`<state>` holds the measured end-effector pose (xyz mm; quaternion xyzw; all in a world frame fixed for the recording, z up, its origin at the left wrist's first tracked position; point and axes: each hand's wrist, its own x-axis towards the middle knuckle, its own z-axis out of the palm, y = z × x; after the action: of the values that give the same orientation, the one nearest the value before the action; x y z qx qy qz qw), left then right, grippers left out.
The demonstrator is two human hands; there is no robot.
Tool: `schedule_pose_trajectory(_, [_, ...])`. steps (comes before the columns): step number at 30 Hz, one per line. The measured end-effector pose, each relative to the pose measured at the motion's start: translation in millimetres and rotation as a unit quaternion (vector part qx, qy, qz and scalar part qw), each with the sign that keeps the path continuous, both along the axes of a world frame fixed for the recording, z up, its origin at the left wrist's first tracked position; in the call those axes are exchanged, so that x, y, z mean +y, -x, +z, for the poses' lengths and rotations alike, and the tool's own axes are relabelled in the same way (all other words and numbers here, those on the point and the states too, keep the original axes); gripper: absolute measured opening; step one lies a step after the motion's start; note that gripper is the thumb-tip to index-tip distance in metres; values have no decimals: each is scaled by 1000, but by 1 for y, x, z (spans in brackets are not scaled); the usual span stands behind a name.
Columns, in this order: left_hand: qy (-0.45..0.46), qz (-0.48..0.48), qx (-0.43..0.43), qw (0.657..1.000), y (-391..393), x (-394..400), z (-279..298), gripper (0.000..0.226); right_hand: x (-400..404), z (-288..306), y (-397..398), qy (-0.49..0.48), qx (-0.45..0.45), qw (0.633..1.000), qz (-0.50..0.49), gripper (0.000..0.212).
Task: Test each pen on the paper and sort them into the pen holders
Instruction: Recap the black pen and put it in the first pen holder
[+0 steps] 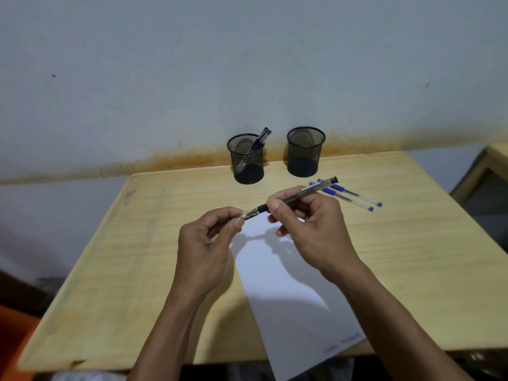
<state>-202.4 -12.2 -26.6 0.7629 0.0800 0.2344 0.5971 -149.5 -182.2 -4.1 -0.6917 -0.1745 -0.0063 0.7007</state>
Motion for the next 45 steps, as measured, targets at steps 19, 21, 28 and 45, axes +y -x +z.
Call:
schedule_pose_trajectory(19, [-36,3,-20,999,5,1,9,13,13,-8,-1,48,56,997,-13,6])
schedule_pose_trajectory(21, [-64,14,-24,998,4,6,8,14,10,-8,0,108,58,992,-33,16])
schedule_pose_trajectory(28, [-182,14,-22,983,-6,14,14,17,8,-6,4,272,-211,930,-129,22])
schedule_pose_trajectory(45, [-186,-257,-85,945,-43,-112,22,31,-120,4,45,291,-201,851,-388,11])
